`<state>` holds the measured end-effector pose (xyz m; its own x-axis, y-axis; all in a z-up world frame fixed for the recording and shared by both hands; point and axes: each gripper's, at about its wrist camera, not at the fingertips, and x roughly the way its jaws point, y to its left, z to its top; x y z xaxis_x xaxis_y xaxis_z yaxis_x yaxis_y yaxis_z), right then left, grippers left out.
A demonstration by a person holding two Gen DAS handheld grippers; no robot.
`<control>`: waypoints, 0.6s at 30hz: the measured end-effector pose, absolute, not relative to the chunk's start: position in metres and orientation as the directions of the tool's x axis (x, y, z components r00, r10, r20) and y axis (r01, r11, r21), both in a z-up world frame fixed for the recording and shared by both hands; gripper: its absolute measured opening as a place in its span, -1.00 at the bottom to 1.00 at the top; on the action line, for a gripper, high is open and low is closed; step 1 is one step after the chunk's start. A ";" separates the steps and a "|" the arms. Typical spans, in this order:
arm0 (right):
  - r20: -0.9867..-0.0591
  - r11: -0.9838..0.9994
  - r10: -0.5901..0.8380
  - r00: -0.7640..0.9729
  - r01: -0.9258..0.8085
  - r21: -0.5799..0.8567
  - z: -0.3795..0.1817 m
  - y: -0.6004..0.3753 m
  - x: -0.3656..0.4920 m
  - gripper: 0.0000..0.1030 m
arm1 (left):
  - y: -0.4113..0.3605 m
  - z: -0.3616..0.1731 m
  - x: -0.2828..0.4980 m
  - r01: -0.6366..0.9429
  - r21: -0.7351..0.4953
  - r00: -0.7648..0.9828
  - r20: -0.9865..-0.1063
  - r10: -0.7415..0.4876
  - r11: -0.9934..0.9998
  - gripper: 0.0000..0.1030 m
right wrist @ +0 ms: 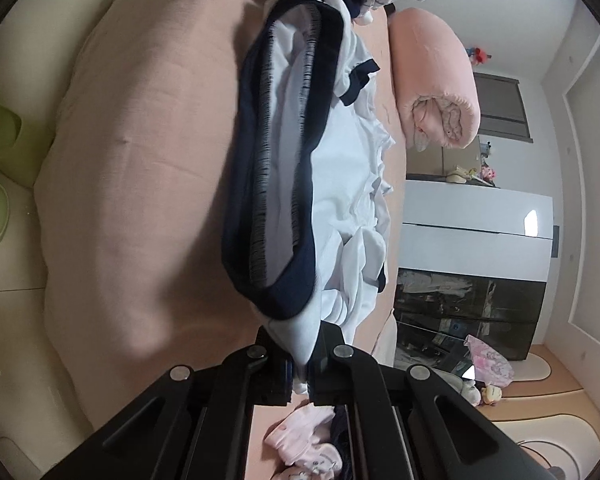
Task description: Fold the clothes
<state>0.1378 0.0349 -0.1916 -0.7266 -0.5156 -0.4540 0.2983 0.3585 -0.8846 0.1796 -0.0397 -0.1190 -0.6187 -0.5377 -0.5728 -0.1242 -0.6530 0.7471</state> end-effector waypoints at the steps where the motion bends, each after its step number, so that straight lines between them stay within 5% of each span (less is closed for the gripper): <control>1: -0.458 0.362 -0.516 -0.724 0.300 -0.882 -0.192 0.036 0.139 -0.93 | -0.040 -0.118 0.180 -0.123 0.741 -0.615 -0.579 -0.535 -0.660 -0.95; 18: -0.487 0.307 -0.479 -0.730 0.381 -0.872 -0.174 0.026 0.137 -0.93 | -0.041 -0.098 0.173 -0.066 0.756 -0.618 -0.544 -0.568 -0.652 -0.95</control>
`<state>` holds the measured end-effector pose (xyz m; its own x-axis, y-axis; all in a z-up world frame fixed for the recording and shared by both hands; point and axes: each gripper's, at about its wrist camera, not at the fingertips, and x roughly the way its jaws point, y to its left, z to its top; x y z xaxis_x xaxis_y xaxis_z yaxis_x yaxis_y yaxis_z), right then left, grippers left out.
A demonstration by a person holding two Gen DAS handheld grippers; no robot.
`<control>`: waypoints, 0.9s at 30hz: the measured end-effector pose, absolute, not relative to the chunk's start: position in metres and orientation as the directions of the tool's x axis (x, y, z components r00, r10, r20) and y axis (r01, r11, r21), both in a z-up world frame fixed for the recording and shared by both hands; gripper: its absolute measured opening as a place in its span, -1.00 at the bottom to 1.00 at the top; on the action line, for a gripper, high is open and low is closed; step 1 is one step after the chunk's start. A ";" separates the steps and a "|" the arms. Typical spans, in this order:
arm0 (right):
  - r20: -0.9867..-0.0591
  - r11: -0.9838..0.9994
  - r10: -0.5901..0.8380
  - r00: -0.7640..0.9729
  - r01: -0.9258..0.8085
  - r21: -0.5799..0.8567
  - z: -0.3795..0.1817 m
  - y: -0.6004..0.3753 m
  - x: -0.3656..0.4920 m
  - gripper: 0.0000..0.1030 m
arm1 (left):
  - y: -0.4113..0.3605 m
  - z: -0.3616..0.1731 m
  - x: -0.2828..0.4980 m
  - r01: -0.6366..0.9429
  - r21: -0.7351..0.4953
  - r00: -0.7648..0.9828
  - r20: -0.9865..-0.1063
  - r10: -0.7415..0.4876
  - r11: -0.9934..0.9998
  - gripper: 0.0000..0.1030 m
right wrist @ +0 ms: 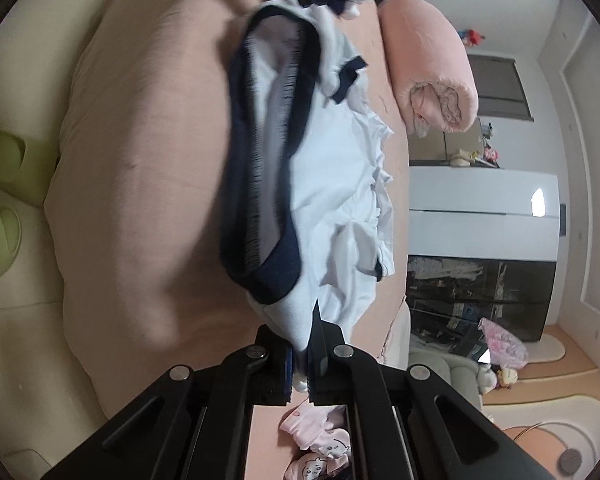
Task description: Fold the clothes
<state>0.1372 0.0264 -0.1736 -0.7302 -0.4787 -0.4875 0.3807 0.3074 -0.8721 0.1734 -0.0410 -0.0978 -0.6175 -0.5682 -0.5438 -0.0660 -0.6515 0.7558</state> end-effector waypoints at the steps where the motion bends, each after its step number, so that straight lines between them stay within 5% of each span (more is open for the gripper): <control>1: -0.491 0.298 -0.477 -0.729 0.391 -0.870 -0.169 0.023 0.135 -0.93 | -0.042 -0.095 0.171 -0.060 0.750 -0.618 -0.547 -0.565 -0.659 -0.95; 15: -0.454 0.188 -0.472 -0.756 0.416 -0.890 -0.121 -0.012 0.105 -0.93 | -0.084 -0.070 0.168 0.013 0.420 -0.565 -0.746 -0.353 -0.908 -0.85; 17: -0.449 0.192 -0.473 -0.758 0.409 -0.892 -0.120 -0.015 0.104 -0.93 | -0.081 -0.077 0.172 -0.003 0.459 -0.565 -0.734 -0.377 -0.888 -0.57; 19: -0.444 0.190 -0.474 -0.760 0.404 -0.895 -0.118 -0.018 0.103 -0.93 | -0.075 -0.083 0.176 -0.042 0.507 -0.567 -0.721 -0.397 -0.861 0.50; 20: -0.438 0.181 -0.474 -0.764 0.402 -0.897 -0.115 -0.019 0.102 -0.93 | -0.071 -0.086 0.177 -0.065 0.532 -0.570 -0.714 -0.406 -0.844 0.69; 27: -0.421 0.128 -0.472 -0.774 0.413 -0.902 -0.091 -0.032 0.087 -0.93 | -0.042 -0.109 0.175 -0.202 0.687 -0.623 -0.640 -0.450 -0.698 0.75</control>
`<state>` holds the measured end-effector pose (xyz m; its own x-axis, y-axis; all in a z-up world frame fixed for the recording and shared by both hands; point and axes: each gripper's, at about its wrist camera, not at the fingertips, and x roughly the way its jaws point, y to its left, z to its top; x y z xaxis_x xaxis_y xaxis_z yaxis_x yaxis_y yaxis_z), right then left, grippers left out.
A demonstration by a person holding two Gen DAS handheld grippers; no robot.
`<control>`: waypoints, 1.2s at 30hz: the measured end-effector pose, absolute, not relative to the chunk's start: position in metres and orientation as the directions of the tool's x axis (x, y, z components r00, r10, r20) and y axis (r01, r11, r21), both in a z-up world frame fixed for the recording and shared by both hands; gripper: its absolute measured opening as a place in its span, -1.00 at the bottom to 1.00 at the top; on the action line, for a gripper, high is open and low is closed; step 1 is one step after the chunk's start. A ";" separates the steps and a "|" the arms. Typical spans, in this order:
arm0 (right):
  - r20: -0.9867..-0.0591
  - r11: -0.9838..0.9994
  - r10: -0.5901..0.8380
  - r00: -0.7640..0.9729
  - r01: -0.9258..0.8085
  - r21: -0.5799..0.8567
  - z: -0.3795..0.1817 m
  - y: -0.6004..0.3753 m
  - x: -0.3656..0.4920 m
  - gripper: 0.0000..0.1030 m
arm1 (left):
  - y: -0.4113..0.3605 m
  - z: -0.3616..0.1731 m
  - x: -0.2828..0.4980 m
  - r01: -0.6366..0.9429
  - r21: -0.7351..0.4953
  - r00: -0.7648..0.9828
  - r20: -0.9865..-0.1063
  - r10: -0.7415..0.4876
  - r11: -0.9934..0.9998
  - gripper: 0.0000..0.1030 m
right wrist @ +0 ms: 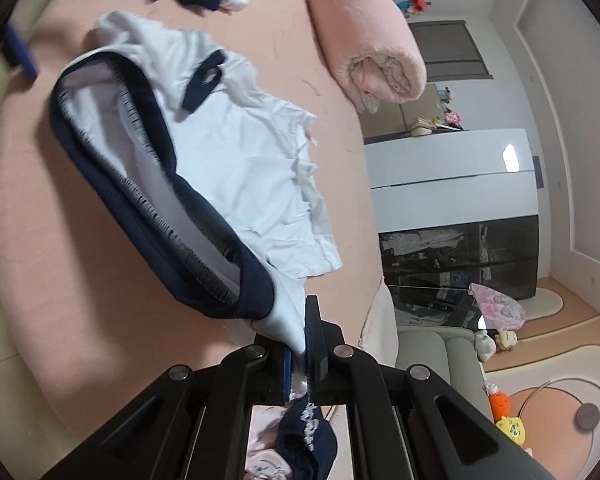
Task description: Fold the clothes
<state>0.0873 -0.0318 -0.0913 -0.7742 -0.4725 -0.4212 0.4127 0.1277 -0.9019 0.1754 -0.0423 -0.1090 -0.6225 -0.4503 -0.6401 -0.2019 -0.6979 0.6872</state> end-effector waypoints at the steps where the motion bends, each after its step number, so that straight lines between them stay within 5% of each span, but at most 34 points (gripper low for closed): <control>1: -0.419 0.123 -0.473 -0.775 0.413 -0.902 -0.089 -0.034 0.086 -0.93 | -0.040 -0.112 0.173 -0.212 0.702 -0.629 -0.630 -0.455 -0.680 0.75; 30: -0.390 0.108 -0.479 -0.787 0.388 -0.915 -0.062 -0.046 0.079 -0.93 | -0.074 -0.117 0.098 -0.026 0.702 -0.631 -0.563 -0.533 -0.711 0.81; 36: -0.396 0.119 -0.470 -0.789 0.388 -0.914 -0.066 -0.045 0.078 -0.93 | -0.059 -0.123 0.097 -0.038 0.798 -0.637 -0.483 -0.600 -0.602 0.85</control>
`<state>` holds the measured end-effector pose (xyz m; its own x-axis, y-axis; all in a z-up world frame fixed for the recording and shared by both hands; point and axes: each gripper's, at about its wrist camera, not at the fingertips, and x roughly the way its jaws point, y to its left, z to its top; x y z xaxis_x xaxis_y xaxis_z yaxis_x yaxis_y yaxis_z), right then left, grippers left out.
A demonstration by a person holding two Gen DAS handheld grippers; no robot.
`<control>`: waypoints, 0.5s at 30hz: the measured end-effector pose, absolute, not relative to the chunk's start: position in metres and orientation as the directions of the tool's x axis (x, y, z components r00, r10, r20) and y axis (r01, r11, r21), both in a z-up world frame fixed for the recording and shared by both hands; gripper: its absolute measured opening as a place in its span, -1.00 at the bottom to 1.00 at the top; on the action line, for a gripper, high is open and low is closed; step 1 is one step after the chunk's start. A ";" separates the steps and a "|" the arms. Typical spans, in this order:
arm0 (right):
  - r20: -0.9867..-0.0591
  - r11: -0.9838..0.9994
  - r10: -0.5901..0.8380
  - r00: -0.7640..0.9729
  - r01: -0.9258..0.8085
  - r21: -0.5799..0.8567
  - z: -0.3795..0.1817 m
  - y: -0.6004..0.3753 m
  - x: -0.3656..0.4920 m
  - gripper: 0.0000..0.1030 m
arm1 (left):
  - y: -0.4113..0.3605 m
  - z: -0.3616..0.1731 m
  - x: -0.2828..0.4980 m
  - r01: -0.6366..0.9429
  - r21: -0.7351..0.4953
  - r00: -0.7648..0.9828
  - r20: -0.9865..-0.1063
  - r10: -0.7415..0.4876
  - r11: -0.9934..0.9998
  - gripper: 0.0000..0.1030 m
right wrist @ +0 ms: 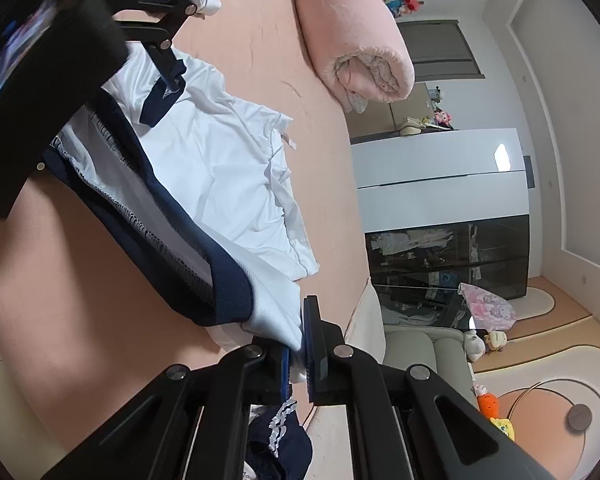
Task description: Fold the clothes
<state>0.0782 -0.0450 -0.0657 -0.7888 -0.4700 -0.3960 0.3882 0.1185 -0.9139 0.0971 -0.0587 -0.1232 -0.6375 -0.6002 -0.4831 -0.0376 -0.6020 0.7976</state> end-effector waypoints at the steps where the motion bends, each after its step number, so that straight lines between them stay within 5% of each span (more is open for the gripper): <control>1: -0.399 0.119 -0.468 -0.789 0.391 -0.913 -0.067 -0.044 0.078 -0.93 | -0.055 -0.124 0.098 -0.041 0.814 -0.641 -0.466 -0.610 -0.579 0.85; 6: -0.410 0.124 -0.458 -0.789 0.399 -0.908 -0.072 -0.039 0.080 -0.93 | -0.052 -0.124 0.104 -0.036 0.829 -0.671 -0.434 -0.601 -0.558 0.84; 8: -0.415 0.127 -0.455 -0.788 0.404 -0.906 -0.074 -0.037 0.081 -0.93 | -0.054 -0.124 0.105 -0.039 0.813 -0.668 -0.453 -0.590 -0.581 0.67; 12: -0.424 0.135 -0.450 -0.786 0.409 -0.902 -0.077 -0.035 0.081 -0.93 | -0.041 -0.139 0.109 -0.112 0.785 -0.651 -0.521 -0.552 -0.609 -0.72; 13: -0.428 0.137 -0.448 -0.785 0.413 -0.900 -0.079 -0.034 0.081 -0.93 | -0.035 -0.146 0.111 -0.130 0.792 -0.651 -0.522 -0.552 -0.596 -0.91; 15: -0.435 0.146 -0.444 -0.783 0.416 -0.897 -0.082 -0.033 0.082 -0.93 | -0.028 -0.150 0.112 -0.135 0.828 -0.658 -0.486 -0.576 -0.545 -0.91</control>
<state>0.0816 -0.0330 -0.0820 -0.7830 -0.4443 -0.4354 0.4164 0.1456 -0.8975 0.1120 -0.0284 -0.1498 -0.6579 -0.5756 -0.4857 -0.1345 -0.5446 0.8278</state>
